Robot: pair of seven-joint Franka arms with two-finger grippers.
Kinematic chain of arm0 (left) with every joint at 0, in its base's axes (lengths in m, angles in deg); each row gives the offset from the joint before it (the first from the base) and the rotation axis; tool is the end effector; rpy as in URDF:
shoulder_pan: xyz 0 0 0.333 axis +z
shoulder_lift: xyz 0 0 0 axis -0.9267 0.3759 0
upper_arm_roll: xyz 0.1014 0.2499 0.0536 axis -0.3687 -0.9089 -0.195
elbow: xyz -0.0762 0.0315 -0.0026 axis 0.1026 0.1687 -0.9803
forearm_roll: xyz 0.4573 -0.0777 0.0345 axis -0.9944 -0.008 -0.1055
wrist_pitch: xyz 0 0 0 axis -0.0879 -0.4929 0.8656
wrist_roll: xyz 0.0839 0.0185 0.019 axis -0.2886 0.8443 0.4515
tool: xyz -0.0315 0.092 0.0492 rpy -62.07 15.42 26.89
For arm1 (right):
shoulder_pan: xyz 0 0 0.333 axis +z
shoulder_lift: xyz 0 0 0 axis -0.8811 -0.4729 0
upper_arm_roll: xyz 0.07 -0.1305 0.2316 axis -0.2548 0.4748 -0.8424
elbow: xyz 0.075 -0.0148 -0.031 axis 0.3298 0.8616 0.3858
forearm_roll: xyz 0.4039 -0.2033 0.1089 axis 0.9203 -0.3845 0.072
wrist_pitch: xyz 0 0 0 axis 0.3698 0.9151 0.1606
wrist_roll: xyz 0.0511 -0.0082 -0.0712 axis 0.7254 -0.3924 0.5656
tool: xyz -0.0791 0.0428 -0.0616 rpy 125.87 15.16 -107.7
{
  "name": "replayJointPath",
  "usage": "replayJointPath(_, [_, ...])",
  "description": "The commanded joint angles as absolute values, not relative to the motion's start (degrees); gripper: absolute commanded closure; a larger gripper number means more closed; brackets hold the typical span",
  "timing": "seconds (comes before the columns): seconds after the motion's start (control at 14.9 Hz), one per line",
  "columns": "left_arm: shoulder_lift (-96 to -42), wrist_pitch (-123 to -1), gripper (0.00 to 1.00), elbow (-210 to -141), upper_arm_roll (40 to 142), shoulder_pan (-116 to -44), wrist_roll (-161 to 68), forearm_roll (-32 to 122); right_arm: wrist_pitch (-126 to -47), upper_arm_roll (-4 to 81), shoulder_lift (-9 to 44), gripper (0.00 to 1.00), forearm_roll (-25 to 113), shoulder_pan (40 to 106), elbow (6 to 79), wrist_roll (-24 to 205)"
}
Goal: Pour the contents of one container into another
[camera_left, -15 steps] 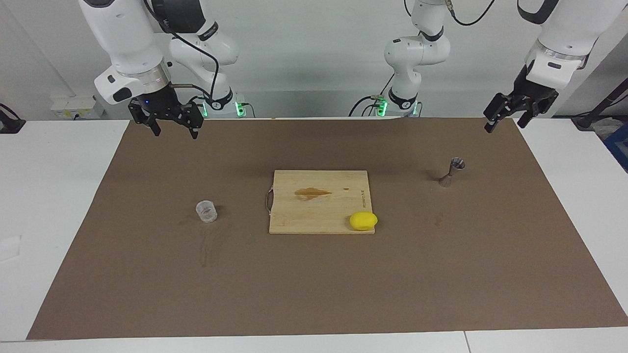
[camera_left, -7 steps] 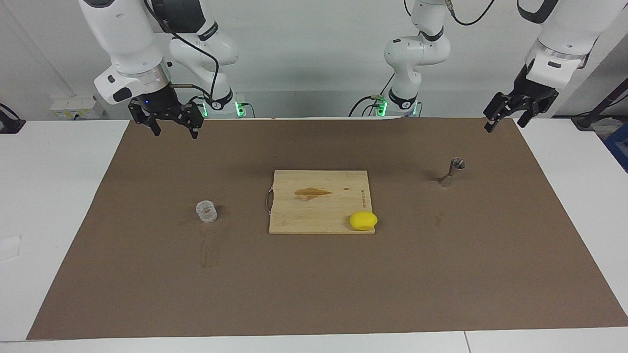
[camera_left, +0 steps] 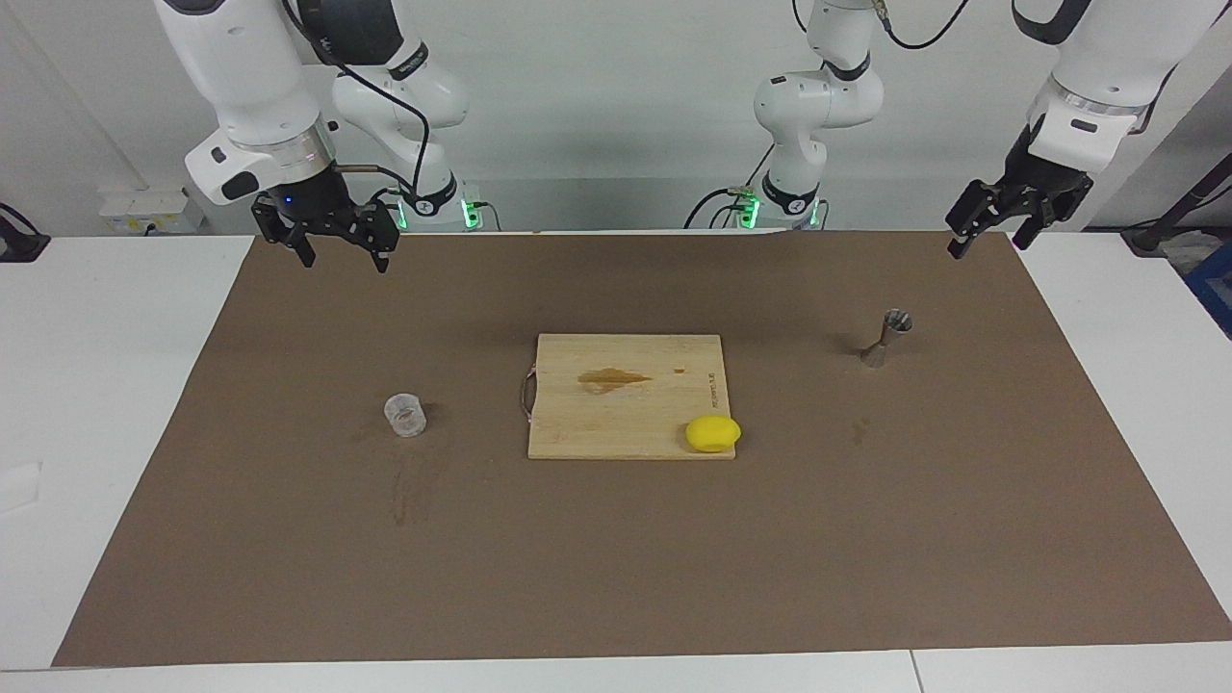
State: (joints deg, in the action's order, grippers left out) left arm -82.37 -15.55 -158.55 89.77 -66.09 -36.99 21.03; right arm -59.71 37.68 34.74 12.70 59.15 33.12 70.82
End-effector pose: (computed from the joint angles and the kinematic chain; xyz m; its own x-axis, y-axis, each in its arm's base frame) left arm 0.6151 -0.0002 0.6071 0.9925 0.1029 0.0664 0.1013 -0.9945 0.0259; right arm 0.6145 0.0579 0.5616 0.9931 -0.1134 -0.0299 -0.1126 -0.9933 0.0258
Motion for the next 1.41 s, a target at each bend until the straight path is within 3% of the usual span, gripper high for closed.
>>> replayJointPath(0.0, [-83.2,-14.7,0.0,-159.1,89.7,-66.6,-37.3,20.0,-59.5,37.5,34.6,0.0,14.1,58.4,32.8,71.4])
replayJointPath(0.54, [-84.1,-15.9,0.0,-161.2,89.5,-65.7,-31.5,23.1,-59.5,37.5,34.5,0.0,14.1,58.4,32.8,71.4])
replayJointPath(0.94, [-82.7,-16.9,0.0,-165.5,89.2,-56.1,-2.8,39.0,-59.5,37.5,34.6,0.0,14.1,58.4,32.8,71.4])
replayJointPath(1.34, [-75.3,-17.1,0.0,-167.8,89.2,-50.1,33.9,52.5,-59.5,37.5,34.6,0.0,14.1,58.4,32.8,71.6])
